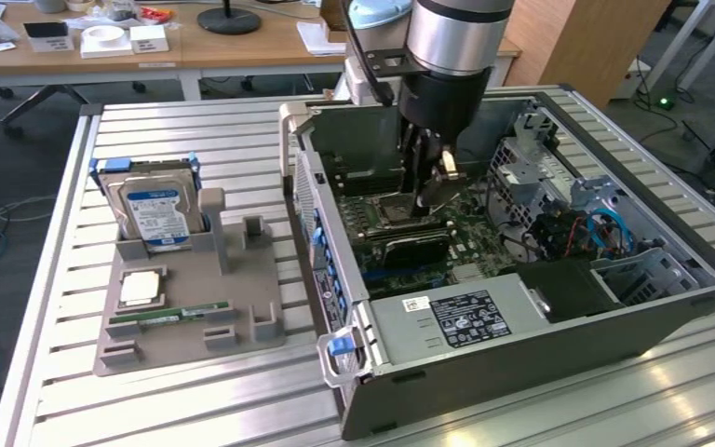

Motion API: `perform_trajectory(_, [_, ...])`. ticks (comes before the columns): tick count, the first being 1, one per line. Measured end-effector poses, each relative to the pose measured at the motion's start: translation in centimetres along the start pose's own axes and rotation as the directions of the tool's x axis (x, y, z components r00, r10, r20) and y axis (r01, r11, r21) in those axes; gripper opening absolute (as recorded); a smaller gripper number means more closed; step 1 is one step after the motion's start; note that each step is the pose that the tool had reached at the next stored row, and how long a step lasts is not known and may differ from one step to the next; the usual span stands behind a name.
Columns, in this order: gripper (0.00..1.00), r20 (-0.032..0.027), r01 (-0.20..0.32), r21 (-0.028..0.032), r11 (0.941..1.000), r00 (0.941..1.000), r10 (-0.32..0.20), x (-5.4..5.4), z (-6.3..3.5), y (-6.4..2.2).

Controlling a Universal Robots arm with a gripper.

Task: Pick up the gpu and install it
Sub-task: 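Insert the gpu into the slot, then press down on the gpu until it lock into place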

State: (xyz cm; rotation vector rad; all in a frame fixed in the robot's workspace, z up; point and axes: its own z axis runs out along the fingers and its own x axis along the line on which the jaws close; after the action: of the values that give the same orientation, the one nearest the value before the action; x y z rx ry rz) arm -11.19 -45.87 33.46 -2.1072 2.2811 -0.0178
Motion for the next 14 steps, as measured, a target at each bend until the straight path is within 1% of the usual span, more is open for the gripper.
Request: perform_trajectory(14, [0.46,-0.0002,0.0,-0.0001,1.0,1.0,0.0,0.0,-0.01,0.0])
